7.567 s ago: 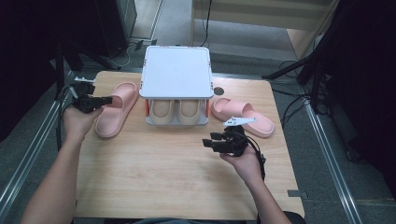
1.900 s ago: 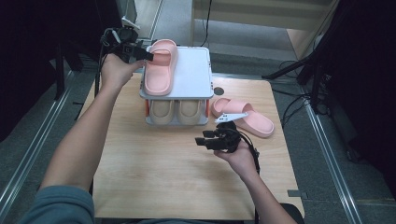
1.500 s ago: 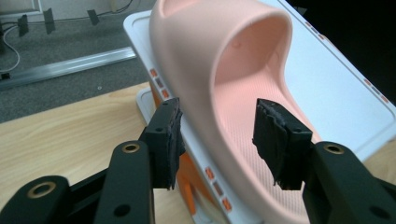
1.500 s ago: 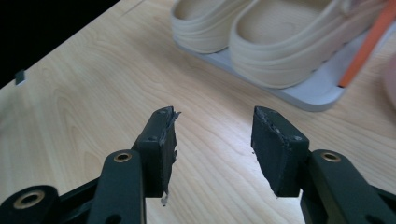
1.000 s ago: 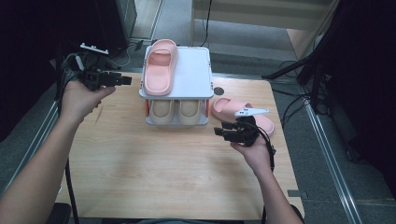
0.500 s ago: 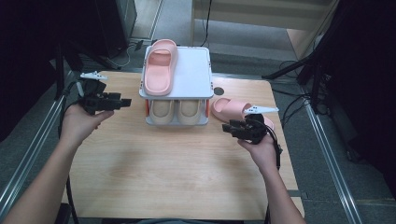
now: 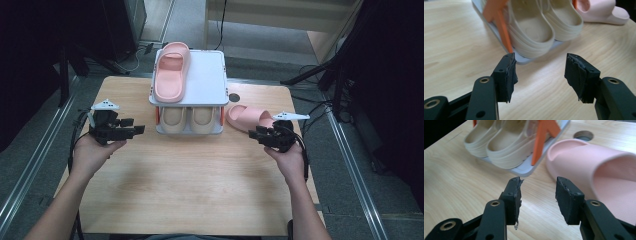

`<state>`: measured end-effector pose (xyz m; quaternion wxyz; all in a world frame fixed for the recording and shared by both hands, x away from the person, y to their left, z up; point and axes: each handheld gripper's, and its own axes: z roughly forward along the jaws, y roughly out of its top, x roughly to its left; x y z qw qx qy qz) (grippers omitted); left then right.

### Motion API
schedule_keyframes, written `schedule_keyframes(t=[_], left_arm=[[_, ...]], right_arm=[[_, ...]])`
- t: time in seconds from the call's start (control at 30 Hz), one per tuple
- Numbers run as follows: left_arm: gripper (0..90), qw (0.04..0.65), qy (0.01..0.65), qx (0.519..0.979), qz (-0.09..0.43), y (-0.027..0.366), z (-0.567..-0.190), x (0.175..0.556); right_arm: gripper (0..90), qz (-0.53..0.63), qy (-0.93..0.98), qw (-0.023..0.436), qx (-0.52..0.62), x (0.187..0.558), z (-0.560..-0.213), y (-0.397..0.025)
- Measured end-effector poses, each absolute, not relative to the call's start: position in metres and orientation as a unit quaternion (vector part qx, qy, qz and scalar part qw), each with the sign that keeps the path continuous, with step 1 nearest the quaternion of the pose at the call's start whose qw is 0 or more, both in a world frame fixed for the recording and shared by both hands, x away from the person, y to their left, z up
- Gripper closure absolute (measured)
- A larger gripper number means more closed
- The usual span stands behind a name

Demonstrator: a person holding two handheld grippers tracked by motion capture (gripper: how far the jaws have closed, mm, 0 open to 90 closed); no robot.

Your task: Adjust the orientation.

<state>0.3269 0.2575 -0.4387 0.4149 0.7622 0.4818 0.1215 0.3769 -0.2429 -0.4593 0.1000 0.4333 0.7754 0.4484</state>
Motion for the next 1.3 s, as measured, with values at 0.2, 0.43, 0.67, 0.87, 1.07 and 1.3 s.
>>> schedule_keyframes(t=[0.2, 0.43, 0.67, 0.87, 1.07, 1.3], left_arm=[[42.3, 0.406, 0.477, 0.769, 0.125, 0.252, -0.449, 0.321], [42.3, 0.409, 0.483, 0.764, 0.122, 0.253, -0.457, 0.316], [42.9, 0.420, 0.478, 0.760, 0.134, 0.258, -0.459, 0.310], [43.0, 0.411, 0.487, 0.760, 0.127, 0.259, -0.465, 0.308], [43.0, 0.402, 0.480, 0.769, 0.128, 0.256, -0.468, 0.305], [43.0, 0.400, 0.487, 0.766, 0.129, 0.261, -0.470, 0.304]], right_arm=[[61.0, 0.443, 0.770, 0.106, 0.447, 0.383, -0.463, -0.255], [82.5, 0.434, 0.764, 0.106, 0.466, 0.396, -0.467, -0.265], [90.0, 0.416, 0.759, 0.131, 0.483, 0.413, -0.479, -0.282], [90.0, 0.393, 0.767, 0.121, 0.493, 0.429, -0.494, -0.285], [90.0, 0.374, 0.776, 0.119, 0.494, 0.438, -0.500, -0.279], [90.0, 0.374, 0.777, 0.113, 0.494, 0.440, -0.501, -0.275]])
